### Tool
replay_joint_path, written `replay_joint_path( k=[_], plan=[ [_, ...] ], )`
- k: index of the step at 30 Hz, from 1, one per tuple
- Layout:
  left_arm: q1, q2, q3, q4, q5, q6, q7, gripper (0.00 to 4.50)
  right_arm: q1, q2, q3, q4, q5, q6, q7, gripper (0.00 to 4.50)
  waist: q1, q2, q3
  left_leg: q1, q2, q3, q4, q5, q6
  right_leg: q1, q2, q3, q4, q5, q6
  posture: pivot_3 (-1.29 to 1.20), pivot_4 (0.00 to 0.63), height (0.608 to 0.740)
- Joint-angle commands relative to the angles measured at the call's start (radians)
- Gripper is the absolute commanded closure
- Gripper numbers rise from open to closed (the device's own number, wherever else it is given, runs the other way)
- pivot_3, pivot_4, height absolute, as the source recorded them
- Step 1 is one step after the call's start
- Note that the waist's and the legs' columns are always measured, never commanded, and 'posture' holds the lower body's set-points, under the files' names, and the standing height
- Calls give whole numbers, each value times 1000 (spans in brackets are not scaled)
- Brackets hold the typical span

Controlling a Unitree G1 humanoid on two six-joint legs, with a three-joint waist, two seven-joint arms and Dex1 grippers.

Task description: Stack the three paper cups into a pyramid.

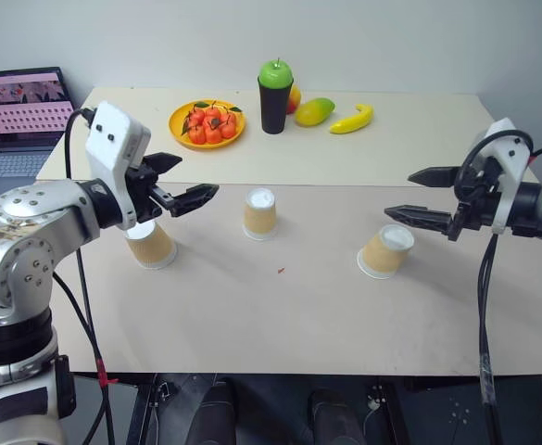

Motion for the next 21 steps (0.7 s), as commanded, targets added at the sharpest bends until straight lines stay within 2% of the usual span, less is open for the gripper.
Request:
replay_joint_path(
  k=[1,6,9,13,17,21],
  plan=[
    [-11,-15,1,-28,-4,-53,18,0,-6,12,-32,-28,-6,-10,-31,74,0,0,0,0,0,0,0,0,0,0,0,0,0,0,0,0,150,735],
    [24,-66,-17,11,27,-111,67,0,-21,44,-18,-83,15,51,-86,74,0,0,0,1,0,0,1,0,0,0,0,0,1,0,0,0,150,735],
    [41,-116,-24,-10,3,-132,81,0,-53,40,-19,-85,35,91,-85,74,2,0,0,0,0,0,1,0,0,1,0,0,1,0,0,0,150,735],
    [54,-152,-58,-2,46,-199,114,0,-99,26,-37,-93,80,145,-65,74,3,0,0,0,0,0,2,0,0,0,0,0,4,0,0,0,150,735],
    [101,-145,-155,0,159,-324,124,0,-123,8,-58,-116,140,203,-49,74,4,0,0,0,0,0,5,0,0,1,0,0,6,0,0,0,150,735],
    [166,-187,-218,13,230,-425,145,0,-134,-17,-84,-143,205,259,-35,74,6,0,0,0,0,0,6,0,1,1,0,0,7,0,0,0,150,735]
  ],
)
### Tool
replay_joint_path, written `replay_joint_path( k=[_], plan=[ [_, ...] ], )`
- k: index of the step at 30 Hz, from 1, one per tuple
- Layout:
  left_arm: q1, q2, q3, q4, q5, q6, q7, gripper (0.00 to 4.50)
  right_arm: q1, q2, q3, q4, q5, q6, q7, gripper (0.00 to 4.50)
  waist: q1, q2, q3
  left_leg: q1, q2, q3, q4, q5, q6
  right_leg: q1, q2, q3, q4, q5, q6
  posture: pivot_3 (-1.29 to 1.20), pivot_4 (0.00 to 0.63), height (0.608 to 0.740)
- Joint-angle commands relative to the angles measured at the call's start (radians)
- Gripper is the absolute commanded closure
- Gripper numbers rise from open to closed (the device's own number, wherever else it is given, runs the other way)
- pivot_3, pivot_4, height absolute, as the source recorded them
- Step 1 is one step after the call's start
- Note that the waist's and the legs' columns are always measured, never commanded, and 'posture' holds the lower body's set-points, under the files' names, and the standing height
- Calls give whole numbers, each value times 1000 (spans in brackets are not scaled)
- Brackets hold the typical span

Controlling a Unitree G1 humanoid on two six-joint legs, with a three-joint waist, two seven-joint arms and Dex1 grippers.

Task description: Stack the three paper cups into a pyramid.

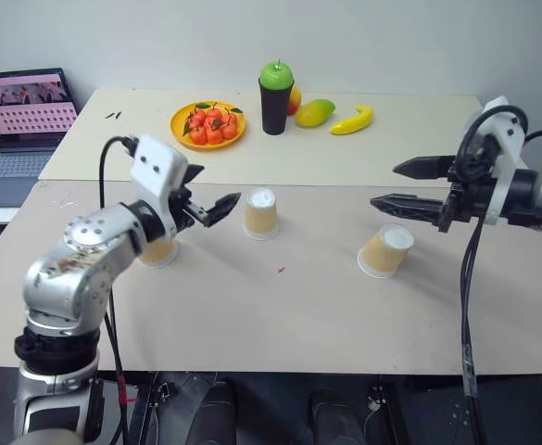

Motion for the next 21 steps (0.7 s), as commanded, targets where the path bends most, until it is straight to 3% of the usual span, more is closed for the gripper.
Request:
replay_joint_path(
  k=[1,8,21],
  plan=[
    [43,-34,-41,-11,70,-102,29,0,-34,-36,-67,-47,60,40,6,74,0,0,0,0,0,0,0,0,0,0,0,0,0,0,0,0,150,735],
    [172,-214,-95,59,183,-246,162,0,-71,-49,-60,-74,84,79,-45,74,1,0,0,0,0,0,3,0,0,0,0,0,3,0,0,0,150,735],
    [104,-350,-170,278,279,-414,160,0,-98,-82,-99,-110,138,131,-83,74,4,0,0,0,0,0,4,0,0,0,0,0,3,0,0,0,150,735]
  ],
)
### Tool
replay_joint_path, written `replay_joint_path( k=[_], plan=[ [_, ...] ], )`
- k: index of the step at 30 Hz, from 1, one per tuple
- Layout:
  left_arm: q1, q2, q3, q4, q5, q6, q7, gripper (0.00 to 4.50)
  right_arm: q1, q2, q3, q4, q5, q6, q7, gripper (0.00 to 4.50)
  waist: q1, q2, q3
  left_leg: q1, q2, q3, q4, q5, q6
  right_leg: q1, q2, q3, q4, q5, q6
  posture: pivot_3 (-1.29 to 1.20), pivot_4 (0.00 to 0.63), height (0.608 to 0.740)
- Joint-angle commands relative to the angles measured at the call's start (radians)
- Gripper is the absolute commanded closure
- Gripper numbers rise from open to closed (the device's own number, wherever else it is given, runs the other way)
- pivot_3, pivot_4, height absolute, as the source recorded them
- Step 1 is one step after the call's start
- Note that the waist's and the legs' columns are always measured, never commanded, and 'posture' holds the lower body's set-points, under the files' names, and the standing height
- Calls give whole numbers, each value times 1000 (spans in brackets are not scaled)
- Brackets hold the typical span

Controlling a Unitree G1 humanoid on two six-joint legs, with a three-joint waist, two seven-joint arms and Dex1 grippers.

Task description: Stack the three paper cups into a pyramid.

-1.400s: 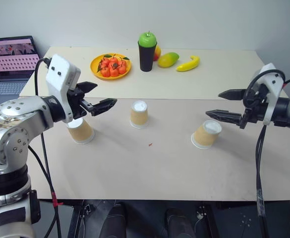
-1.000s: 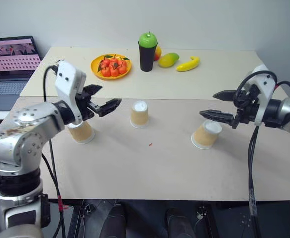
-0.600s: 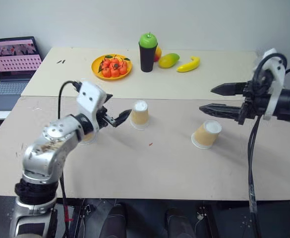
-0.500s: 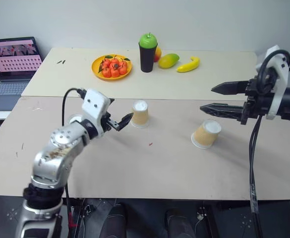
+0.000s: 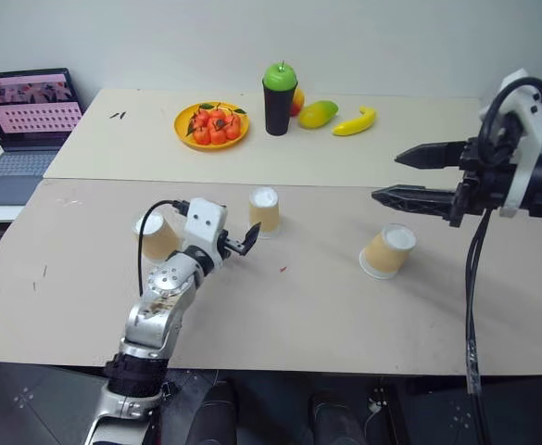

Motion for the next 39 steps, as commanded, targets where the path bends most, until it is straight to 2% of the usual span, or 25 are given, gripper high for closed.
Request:
replay_joint_path(
  k=[1,23,26,29,34,39],
  plan=[
    [-36,-29,-11,30,9,-49,-10,0,-24,-36,-71,-34,28,11,-11,74,0,0,0,0,0,0,0,0,0,0,0,0,0,0,0,0,150,735],
    [-243,-156,13,406,51,-226,2,0,-44,-89,-94,-63,56,36,-78,74,0,0,0,0,0,0,1,0,0,0,0,0,1,0,0,0,150,735],
    [-261,-165,18,444,53,-244,1,775,-43,-92,-95,-63,58,36,-81,0,0,0,0,0,0,0,0,0,0,0,0,0,1,0,0,0,150,735],
    [-277,-172,19,451,52,-254,-4,1778,-38,-94,-96,-66,59,35,-84,0,0,0,0,0,0,0,0,0,0,0,0,0,1,0,0,0,150,735],
    [-270,-171,1,363,34,-215,-47,1880,-29,-90,-92,-62,50,24,-84,0,-1,0,0,0,-1,0,0,0,0,0,0,0,1,0,0,0,150,735],
    [-228,-147,-70,220,20,-143,-144,1880,-26,-77,-87,-68,47,19,-92,0,-1,0,0,0,0,0,0,0,0,0,0,0,1,0,0,0,150,735]
  ],
)
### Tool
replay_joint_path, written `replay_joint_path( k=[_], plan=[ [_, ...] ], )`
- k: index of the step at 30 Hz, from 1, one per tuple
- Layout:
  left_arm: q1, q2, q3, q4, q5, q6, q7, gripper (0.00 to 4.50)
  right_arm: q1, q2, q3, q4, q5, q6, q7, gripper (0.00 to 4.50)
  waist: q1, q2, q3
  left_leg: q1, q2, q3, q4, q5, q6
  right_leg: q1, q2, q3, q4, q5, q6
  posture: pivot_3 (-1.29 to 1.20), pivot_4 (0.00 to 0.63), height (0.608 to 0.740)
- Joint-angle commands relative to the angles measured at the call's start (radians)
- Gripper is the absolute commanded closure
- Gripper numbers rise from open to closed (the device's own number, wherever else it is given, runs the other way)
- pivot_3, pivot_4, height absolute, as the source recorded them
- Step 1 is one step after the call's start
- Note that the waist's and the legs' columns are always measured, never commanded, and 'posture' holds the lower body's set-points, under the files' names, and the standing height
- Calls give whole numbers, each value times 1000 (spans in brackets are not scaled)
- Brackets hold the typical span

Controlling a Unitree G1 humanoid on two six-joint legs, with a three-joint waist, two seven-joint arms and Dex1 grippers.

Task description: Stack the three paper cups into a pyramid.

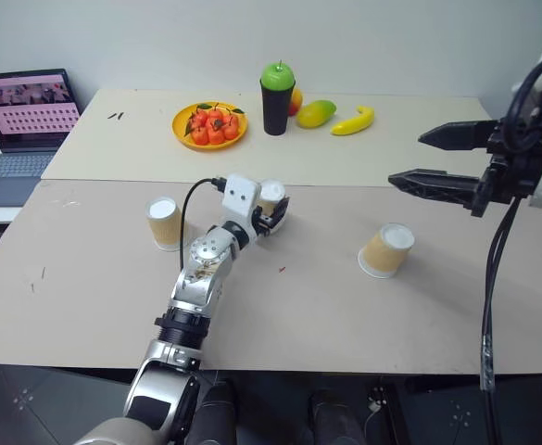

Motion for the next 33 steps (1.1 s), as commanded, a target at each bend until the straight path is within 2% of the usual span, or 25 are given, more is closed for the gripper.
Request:
replay_joint_path(
  k=[1,8,21,23,24,25,26,33],
  plan=[
    [27,12,-66,-131,-16,42,-75,1880,-7,-2,-34,-23,1,-21,-15,0,0,0,0,0,0,0,0,0,0,0,0,0,0,0,0,0,150,735],
    [72,41,-203,-249,-34,138,-223,1880,6,15,-56,-51,18,-7,-49,0,0,0,0,0,0,0,1,0,0,0,0,0,1,0,0,0,150,735],
    [55,60,-255,-215,-34,177,-315,1880,38,-3,-131,-108,84,45,-128,0,-1,0,0,0,0,0,1,0,0,0,0,0,1,0,0,0,150,735],
    [53,58,-257,-200,-28,166,-317,883,37,-4,-135,-113,91,51,-138,0,-1,0,0,0,0,0,1,0,0,0,0,0,1,0,0,0,150,735],
    [49,56,-256,-191,-24,160,-316,735,37,-5,-136,-116,94,53,-143,0,-1,0,0,0,0,0,1,0,0,0,0,0,1,0,0,0,150,735],
    [43,54,-256,-181,-18,154,-312,314,36,-7,-137,-118,97,54,-148,0,-1,0,0,0,0,0,1,0,0,0,0,0,1,0,0,0,150,735],
    [38,53,-254,-173,-13,149,-310,135,35,-7,-136,-119,101,54,-153,0,-1,0,0,0,0,0,1,0,0,0,0,0,1,0,0,0,150,735],
    [5,10,-209,-178,-48,179,-297,135,36,-15,-129,-114,105,40,-165,0,0,0,0,0,0,0,1,0,0,0,0,0,1,0,0,0,150,735]
  ],
)
